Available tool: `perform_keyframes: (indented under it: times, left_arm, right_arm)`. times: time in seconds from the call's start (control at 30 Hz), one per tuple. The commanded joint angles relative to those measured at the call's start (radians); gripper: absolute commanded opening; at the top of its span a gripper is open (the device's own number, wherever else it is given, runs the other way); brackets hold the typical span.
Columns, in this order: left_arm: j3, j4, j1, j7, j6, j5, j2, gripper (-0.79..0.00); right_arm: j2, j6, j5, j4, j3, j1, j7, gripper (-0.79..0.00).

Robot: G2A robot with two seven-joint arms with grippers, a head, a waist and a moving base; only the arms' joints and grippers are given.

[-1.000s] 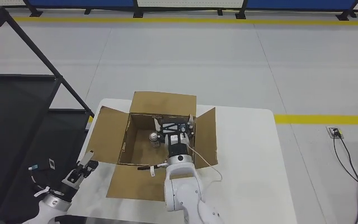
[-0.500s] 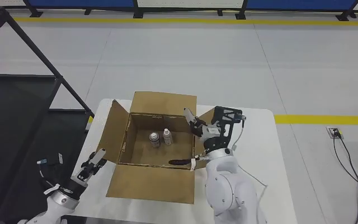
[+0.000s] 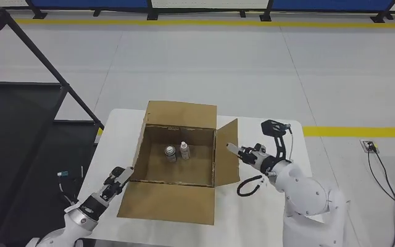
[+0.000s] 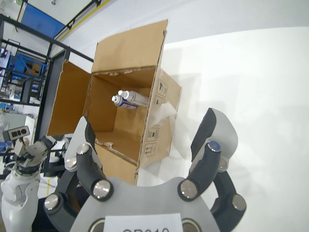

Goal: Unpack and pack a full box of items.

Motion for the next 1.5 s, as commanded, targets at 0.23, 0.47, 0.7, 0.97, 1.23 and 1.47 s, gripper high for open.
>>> perform_keyframes:
  times: [0.23,0.47,0.7,0.97,1.23,1.47]
  left_arm:
    - [0.039,0.011,-0.021,-0.001,0.019,0.014,-0.001,0.000]
    - [0.067,0.029,-0.041,-0.007,0.023,0.017,-0.002,0.000]
    - [0.079,0.039,-0.049,-0.009,0.024,0.011,-0.002,0.000]
    - [0.096,0.075,-0.080,-0.016,0.046,0.001,-0.003,0.000]
    - [0.125,0.104,-0.112,-0.018,0.077,0.013,-0.004,0.000]
    - [0.168,0.118,-0.148,0.033,0.176,0.032,-0.010,0.000]
  right_arm:
    - [0.020,-0.092,0.223,0.106,-0.036,0.093,0.131,0.000]
    - [0.025,-0.054,0.293,0.164,-0.149,0.173,0.138,0.000]
    - [0.020,0.027,0.293,0.288,-0.286,0.279,0.084,0.000]
    - [0.005,0.109,0.292,0.514,-0.408,0.407,-0.027,0.000]
    - [-0.003,0.148,0.263,0.647,-0.475,0.475,-0.123,0.000]
    - [-0.005,0.166,0.274,0.731,-0.492,0.501,-0.177,0.000]
